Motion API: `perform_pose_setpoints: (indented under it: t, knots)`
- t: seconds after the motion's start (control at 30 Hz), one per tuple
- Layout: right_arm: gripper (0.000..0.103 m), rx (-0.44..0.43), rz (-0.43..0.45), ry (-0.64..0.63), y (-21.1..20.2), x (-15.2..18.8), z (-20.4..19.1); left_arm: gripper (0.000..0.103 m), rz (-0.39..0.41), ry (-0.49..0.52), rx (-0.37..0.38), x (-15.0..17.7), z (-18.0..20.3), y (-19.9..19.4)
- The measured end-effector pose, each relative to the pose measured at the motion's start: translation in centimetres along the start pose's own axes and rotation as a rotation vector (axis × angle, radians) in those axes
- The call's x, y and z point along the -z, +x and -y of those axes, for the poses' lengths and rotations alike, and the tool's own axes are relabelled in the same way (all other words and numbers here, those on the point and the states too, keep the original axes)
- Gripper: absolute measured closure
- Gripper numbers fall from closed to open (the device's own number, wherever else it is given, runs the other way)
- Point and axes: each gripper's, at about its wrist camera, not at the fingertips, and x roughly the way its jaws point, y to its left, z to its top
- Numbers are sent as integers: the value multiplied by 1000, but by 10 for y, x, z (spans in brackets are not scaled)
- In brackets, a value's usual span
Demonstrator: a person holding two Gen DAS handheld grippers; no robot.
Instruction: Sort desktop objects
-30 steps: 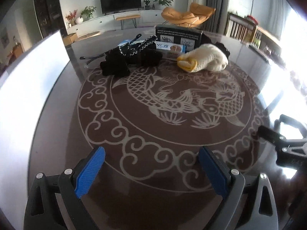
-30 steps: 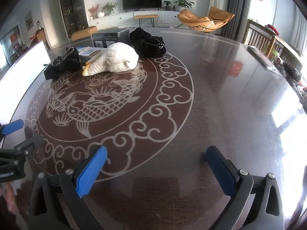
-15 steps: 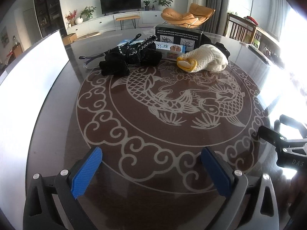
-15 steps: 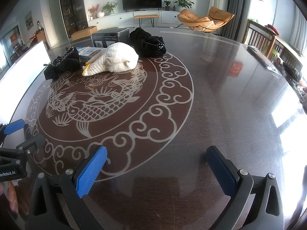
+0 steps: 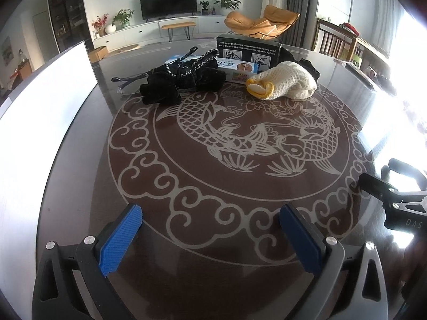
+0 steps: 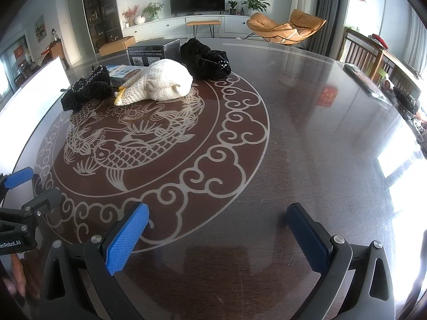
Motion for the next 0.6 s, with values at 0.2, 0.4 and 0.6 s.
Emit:
perform_pose_setpoints:
  t: [0.2, 0.4, 0.6]
  knots:
    - [0, 0, 0, 0, 0, 0, 0, 0, 0, 1, 5, 1, 0, -1]
    - [0, 0, 0, 1, 0, 0, 0, 0, -21, 53, 38, 5, -2, -5]
    - [0, 0, 0, 1, 0, 0, 0, 0, -58, 75, 42, 3, -18, -6]
